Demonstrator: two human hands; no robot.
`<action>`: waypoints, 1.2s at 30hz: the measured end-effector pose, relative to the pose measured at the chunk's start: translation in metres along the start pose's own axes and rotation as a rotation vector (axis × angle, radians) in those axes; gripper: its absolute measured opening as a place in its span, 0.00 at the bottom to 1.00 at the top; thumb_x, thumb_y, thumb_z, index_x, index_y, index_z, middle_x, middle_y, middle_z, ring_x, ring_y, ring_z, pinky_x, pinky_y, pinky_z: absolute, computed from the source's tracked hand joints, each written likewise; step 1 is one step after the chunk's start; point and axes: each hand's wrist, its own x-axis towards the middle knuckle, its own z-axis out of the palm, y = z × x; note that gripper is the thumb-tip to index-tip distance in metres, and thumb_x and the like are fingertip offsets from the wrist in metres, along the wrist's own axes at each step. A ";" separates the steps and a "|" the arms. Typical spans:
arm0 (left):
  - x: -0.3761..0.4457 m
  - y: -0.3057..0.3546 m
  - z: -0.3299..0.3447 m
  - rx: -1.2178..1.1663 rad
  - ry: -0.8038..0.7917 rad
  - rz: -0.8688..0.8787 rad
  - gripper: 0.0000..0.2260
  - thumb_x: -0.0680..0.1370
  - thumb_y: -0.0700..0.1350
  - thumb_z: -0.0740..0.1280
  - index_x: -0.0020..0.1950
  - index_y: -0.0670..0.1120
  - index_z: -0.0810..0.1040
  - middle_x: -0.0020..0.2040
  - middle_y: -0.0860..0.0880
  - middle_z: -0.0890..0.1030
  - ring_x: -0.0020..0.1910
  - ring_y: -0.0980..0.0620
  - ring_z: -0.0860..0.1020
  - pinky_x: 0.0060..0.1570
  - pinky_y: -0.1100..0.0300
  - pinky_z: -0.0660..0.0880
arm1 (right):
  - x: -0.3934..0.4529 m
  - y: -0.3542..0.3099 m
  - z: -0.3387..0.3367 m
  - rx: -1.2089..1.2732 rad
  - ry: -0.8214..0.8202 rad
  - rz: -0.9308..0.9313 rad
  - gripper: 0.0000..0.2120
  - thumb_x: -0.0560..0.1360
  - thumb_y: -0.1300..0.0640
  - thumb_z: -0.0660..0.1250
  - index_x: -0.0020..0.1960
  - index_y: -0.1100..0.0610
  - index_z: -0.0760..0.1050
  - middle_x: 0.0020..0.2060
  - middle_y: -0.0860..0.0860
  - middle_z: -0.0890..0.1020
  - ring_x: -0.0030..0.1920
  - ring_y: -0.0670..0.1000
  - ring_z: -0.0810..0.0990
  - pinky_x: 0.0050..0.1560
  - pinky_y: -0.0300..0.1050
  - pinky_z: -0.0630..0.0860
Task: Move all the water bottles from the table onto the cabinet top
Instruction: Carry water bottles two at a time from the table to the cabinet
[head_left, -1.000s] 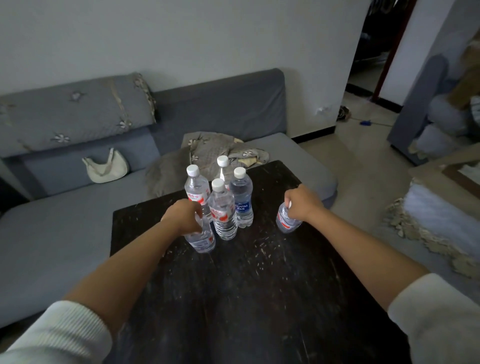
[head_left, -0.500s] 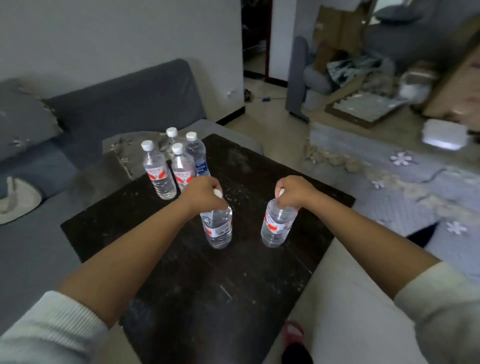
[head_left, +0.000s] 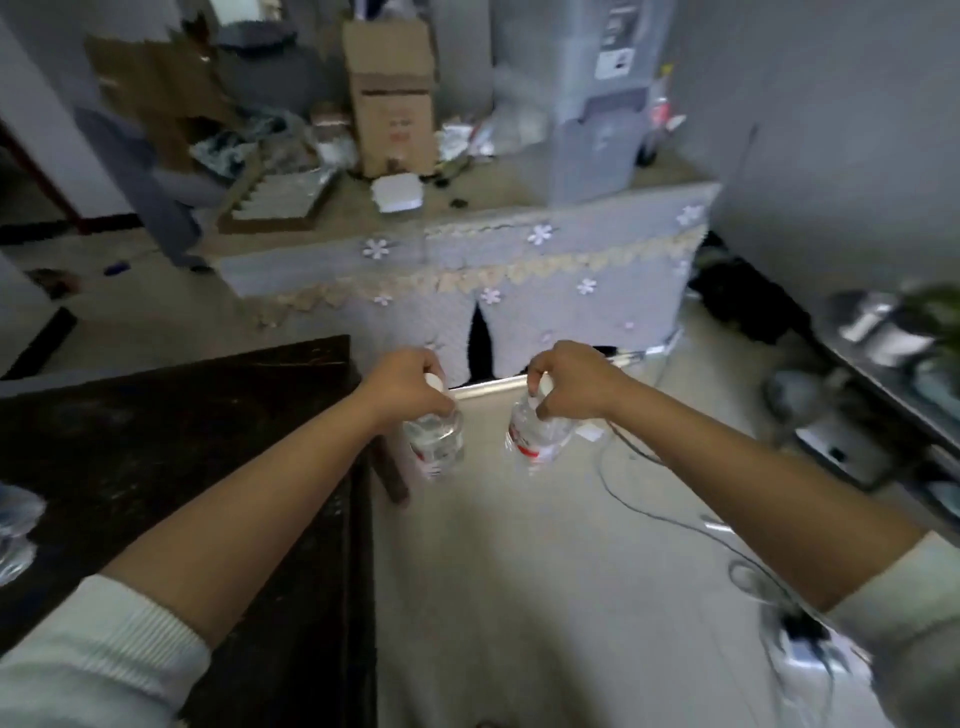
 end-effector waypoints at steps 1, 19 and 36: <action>0.003 0.027 0.018 0.017 -0.035 0.066 0.06 0.67 0.37 0.73 0.37 0.44 0.78 0.42 0.47 0.75 0.44 0.51 0.73 0.38 0.63 0.66 | -0.022 0.025 -0.007 0.017 0.046 0.061 0.11 0.67 0.63 0.70 0.50 0.58 0.80 0.33 0.48 0.71 0.46 0.52 0.71 0.37 0.39 0.63; -0.152 0.403 0.357 0.092 -0.637 0.671 0.13 0.68 0.36 0.70 0.30 0.49 0.70 0.31 0.53 0.72 0.38 0.50 0.72 0.30 0.65 0.67 | -0.487 0.301 -0.031 0.198 0.378 1.040 0.14 0.70 0.57 0.70 0.55 0.55 0.79 0.57 0.54 0.79 0.56 0.54 0.76 0.45 0.40 0.68; -0.281 0.651 0.594 0.348 -1.020 1.277 0.11 0.66 0.37 0.72 0.31 0.48 0.72 0.34 0.53 0.73 0.41 0.50 0.72 0.30 0.66 0.65 | -0.747 0.443 -0.009 0.508 0.731 1.765 0.13 0.68 0.63 0.69 0.53 0.60 0.80 0.43 0.52 0.74 0.36 0.51 0.73 0.36 0.42 0.75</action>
